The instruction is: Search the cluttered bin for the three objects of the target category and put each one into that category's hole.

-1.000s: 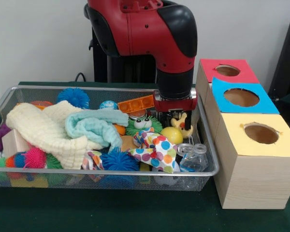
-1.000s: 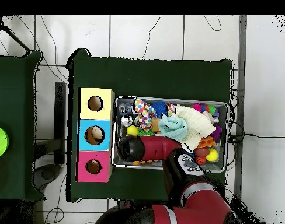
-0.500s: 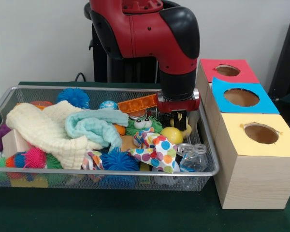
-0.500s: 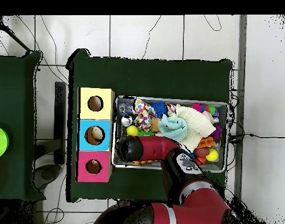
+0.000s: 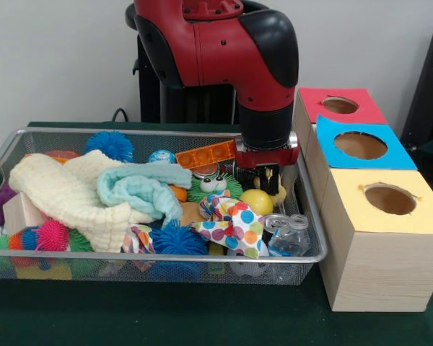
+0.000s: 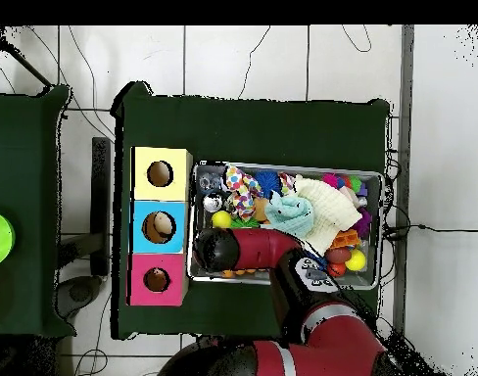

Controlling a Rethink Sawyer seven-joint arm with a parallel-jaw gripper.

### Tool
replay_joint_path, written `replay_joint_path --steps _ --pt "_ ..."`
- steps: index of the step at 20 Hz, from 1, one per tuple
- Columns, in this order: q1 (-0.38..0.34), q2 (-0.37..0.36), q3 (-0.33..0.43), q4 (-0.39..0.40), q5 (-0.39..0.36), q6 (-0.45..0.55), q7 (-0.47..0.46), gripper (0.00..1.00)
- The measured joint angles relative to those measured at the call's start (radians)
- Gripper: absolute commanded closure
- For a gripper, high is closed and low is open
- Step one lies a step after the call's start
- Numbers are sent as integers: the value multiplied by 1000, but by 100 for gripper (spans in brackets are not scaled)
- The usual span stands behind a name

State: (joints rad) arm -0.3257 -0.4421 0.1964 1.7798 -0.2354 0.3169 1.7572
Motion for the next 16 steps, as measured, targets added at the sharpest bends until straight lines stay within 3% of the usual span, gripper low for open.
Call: replay_joint_path --steps 2,3,16 --pt "0 0 0 0 0 0 0 100" --pt "0 0 0 0 0 0 0 0" --pt "2 0 -12 0 2 0 0 0"
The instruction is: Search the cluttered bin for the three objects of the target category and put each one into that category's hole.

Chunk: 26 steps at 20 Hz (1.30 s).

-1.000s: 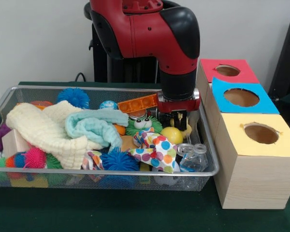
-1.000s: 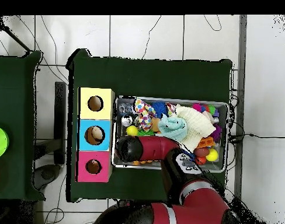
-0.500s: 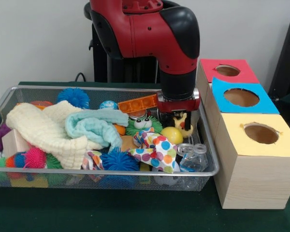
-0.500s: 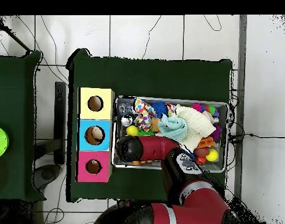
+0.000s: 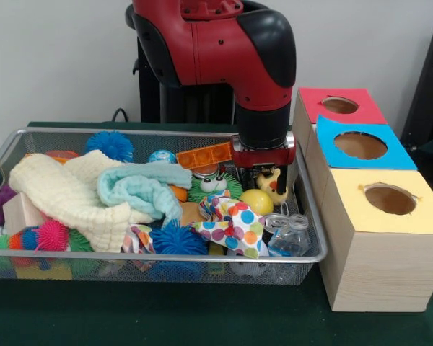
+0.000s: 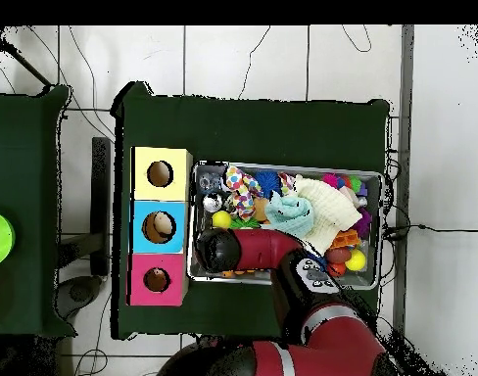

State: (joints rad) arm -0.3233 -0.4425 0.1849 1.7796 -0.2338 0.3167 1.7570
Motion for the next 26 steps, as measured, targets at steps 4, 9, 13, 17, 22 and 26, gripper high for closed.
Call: replay_joint_path --steps 4,9,13,17,22,26 --pt "0 2 0 0 0 0 0 0" --pt "0 9 -1 -1 4 0 0 0" --pt "-2 16 0 -6 10 0 0 0" --pt "-2 25 -1 -13 16 0 0 0" --pt "-1 30 3 -16 27 0 0 100" --pt "3 33 10 -20 37 4 0 100"
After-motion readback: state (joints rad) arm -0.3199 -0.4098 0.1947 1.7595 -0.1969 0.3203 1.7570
